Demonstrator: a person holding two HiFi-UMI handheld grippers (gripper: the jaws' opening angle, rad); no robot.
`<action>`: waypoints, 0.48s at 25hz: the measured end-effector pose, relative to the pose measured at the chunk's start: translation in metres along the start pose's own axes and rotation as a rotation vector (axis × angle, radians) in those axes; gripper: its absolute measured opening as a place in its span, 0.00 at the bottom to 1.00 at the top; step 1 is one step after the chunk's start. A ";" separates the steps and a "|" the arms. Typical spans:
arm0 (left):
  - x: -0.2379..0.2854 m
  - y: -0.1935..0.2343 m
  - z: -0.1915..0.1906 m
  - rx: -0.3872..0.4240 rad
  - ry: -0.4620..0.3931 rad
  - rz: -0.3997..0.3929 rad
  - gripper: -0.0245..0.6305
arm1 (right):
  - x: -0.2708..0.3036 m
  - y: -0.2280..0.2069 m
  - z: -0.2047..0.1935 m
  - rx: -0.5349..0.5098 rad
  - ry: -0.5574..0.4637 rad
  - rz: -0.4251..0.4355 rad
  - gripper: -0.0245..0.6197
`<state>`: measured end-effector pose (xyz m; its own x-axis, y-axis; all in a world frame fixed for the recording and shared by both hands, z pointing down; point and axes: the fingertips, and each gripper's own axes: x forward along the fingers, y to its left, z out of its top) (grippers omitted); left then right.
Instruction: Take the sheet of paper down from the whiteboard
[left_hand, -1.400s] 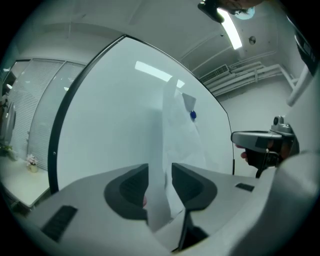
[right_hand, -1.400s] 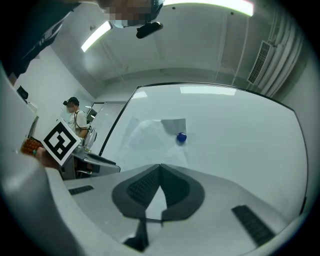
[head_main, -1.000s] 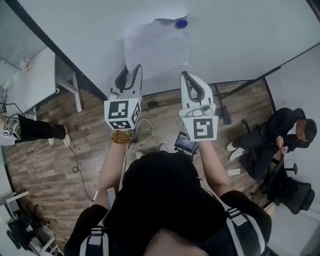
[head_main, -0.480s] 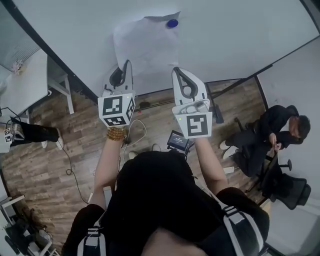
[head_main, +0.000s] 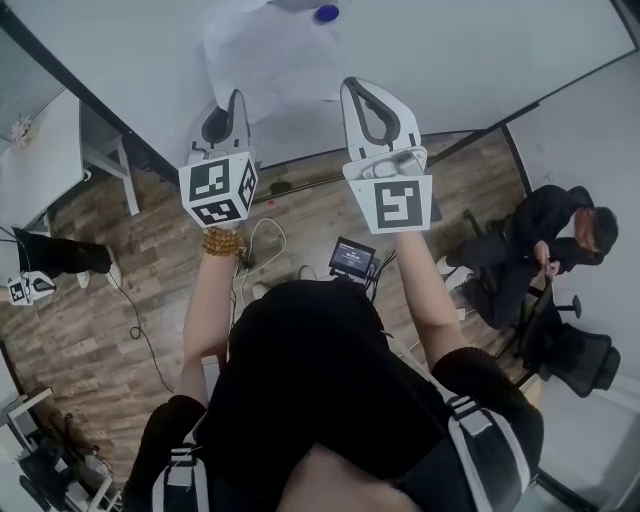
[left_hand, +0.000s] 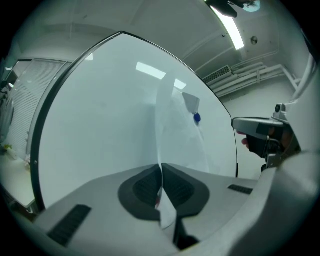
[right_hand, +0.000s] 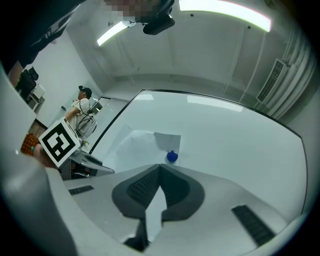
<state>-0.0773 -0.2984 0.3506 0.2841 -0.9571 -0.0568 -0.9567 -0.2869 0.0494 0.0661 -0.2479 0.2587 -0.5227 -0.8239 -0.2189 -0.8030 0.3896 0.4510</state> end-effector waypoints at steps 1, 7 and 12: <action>0.000 0.001 0.000 0.002 0.001 0.004 0.05 | 0.003 -0.001 0.003 0.000 -0.014 -0.002 0.04; 0.004 0.005 -0.002 0.003 0.019 0.040 0.05 | 0.020 -0.003 0.007 -0.002 -0.029 0.008 0.04; 0.006 0.012 0.001 0.001 0.017 0.054 0.05 | 0.033 -0.004 0.014 -0.028 -0.049 -0.002 0.04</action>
<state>-0.0874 -0.3075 0.3495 0.2328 -0.9718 -0.0376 -0.9708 -0.2345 0.0510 0.0483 -0.2712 0.2374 -0.5350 -0.8032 -0.2620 -0.7963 0.3758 0.4741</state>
